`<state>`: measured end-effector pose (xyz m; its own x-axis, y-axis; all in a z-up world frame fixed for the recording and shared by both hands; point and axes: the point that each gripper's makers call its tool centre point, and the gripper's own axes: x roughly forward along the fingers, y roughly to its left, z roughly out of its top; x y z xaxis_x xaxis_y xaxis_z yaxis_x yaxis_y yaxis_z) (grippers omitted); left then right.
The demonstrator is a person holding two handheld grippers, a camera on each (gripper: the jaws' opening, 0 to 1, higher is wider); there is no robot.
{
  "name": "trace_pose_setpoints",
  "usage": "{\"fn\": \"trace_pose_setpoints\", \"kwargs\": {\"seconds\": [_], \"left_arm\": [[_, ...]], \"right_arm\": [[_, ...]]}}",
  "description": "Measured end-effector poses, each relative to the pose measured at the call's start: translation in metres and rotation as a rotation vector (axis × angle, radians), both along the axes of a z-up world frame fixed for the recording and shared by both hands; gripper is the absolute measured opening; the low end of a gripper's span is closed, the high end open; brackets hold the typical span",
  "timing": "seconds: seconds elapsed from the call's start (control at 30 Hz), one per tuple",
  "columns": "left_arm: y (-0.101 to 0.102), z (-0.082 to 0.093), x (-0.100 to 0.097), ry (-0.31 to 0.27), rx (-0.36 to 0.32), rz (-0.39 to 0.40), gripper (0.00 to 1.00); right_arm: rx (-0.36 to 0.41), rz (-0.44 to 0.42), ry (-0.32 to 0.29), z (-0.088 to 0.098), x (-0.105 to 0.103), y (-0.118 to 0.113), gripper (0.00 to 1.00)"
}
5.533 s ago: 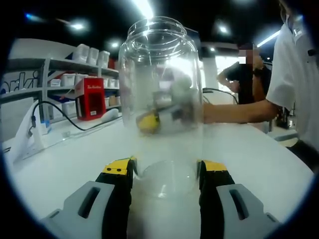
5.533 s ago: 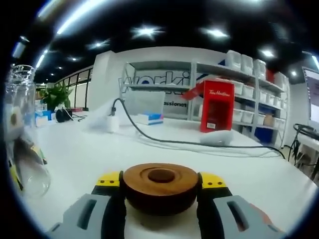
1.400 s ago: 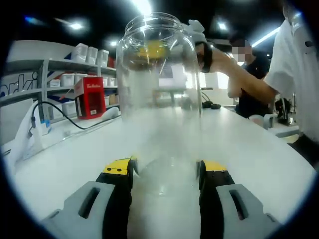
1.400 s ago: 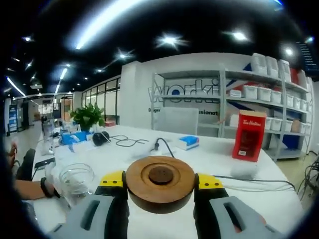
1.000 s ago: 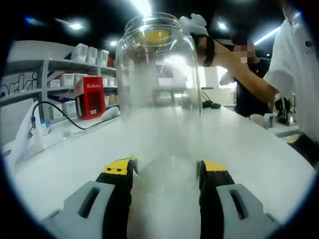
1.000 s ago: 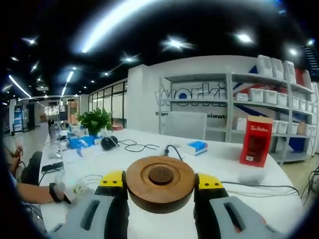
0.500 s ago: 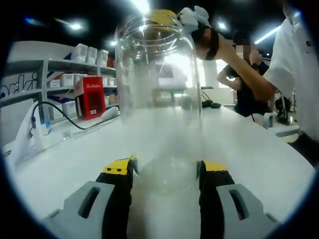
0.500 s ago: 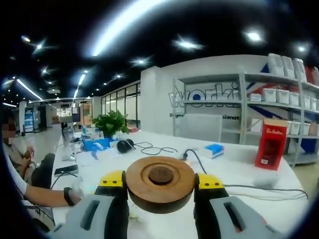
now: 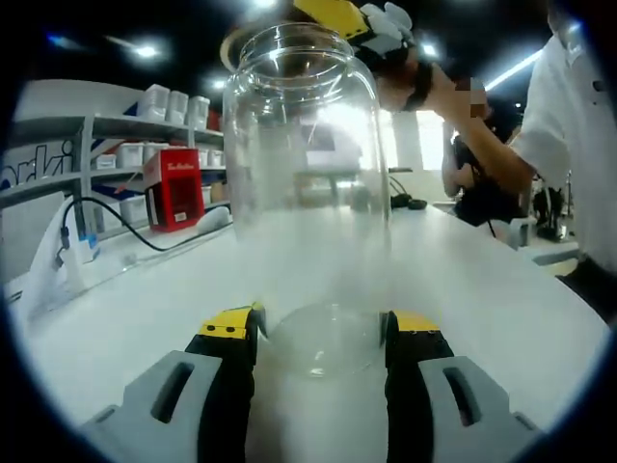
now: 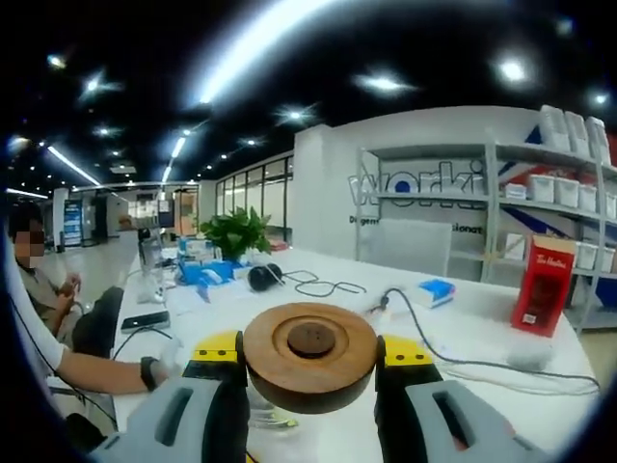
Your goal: Clamp the coffee can twist off the lid put the lid on the table pick up the lid cover the can tighten the lid
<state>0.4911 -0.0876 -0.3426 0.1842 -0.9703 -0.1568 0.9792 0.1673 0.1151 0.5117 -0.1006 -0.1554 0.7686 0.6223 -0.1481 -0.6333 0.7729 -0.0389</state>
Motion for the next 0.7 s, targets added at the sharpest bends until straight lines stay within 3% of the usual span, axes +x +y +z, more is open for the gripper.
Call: {"fn": "trace_pose_setpoints", "kwargs": {"seconds": [0.7], "left_arm": [[0.0, 0.0, -0.001, 0.0, 0.001, -0.001, 0.44]], "right_arm": [[-0.046, 0.063, 0.036, -0.018, -0.014, 0.022, 0.47]]}}
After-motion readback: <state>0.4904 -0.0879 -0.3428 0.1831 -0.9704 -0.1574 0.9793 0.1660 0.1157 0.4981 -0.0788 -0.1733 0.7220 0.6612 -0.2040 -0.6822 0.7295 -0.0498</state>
